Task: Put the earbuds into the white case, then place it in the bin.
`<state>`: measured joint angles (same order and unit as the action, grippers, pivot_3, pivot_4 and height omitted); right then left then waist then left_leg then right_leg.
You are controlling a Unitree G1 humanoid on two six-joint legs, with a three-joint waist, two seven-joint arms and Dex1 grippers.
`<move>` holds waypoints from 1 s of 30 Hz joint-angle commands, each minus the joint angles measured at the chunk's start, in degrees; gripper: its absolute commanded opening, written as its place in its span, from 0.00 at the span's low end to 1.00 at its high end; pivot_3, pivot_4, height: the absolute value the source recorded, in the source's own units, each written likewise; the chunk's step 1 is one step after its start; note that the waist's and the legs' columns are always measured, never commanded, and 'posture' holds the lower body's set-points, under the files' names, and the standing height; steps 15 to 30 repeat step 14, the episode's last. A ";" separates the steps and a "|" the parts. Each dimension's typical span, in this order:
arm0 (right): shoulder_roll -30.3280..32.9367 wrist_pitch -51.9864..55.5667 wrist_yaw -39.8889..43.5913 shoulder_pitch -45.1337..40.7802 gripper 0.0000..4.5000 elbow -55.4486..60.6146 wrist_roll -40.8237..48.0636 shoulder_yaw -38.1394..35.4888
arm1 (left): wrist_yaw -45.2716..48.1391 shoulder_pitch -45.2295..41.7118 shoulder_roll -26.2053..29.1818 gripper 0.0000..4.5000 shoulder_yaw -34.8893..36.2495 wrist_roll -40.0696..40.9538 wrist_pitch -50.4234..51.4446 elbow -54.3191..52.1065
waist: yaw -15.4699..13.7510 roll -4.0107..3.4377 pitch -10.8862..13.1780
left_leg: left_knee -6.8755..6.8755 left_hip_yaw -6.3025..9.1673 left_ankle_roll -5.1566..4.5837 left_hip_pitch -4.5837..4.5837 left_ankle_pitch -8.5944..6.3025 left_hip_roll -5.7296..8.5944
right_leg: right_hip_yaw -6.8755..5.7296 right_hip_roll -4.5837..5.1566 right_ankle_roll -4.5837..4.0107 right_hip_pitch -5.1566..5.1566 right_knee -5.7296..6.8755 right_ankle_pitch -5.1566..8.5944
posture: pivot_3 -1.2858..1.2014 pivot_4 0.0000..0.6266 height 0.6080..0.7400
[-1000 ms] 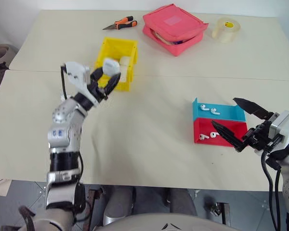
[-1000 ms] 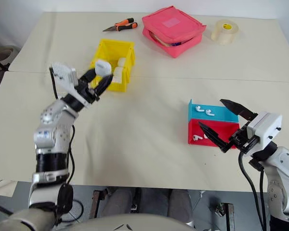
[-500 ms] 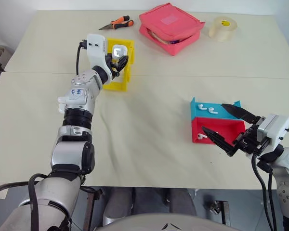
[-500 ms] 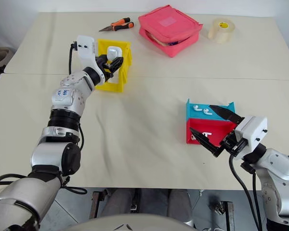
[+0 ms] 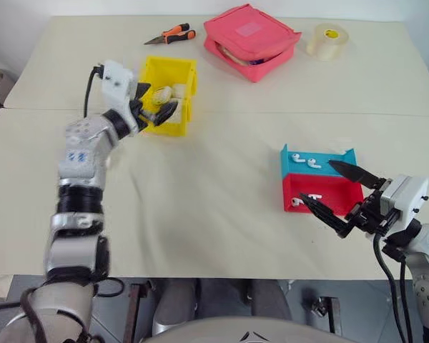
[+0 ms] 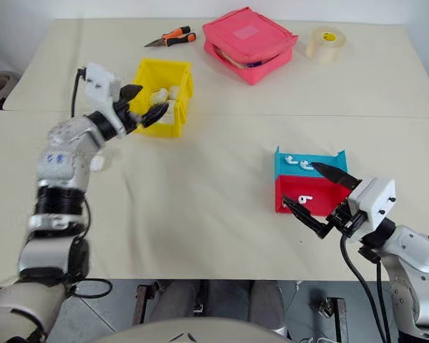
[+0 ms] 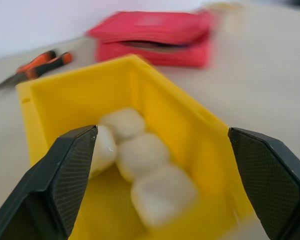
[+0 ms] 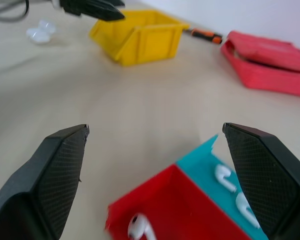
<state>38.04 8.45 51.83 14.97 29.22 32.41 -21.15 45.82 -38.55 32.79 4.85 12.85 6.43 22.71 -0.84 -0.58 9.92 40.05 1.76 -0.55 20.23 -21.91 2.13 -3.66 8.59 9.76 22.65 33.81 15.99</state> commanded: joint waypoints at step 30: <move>4.58 -1.76 7.00 -4.32 1.00 -5.25 1.24 -2.39 | 16.51 17.16 3.66 0.99 0.00 7.31 -3.58 -19.86 | -0.53 0.05 0.03 | 0.09 0.30 -0.01 -0.02 0.00 -0.02 | 0.01 0.03 0.00 -0.07 0.05 0.00 | 0.52 0.24 1.00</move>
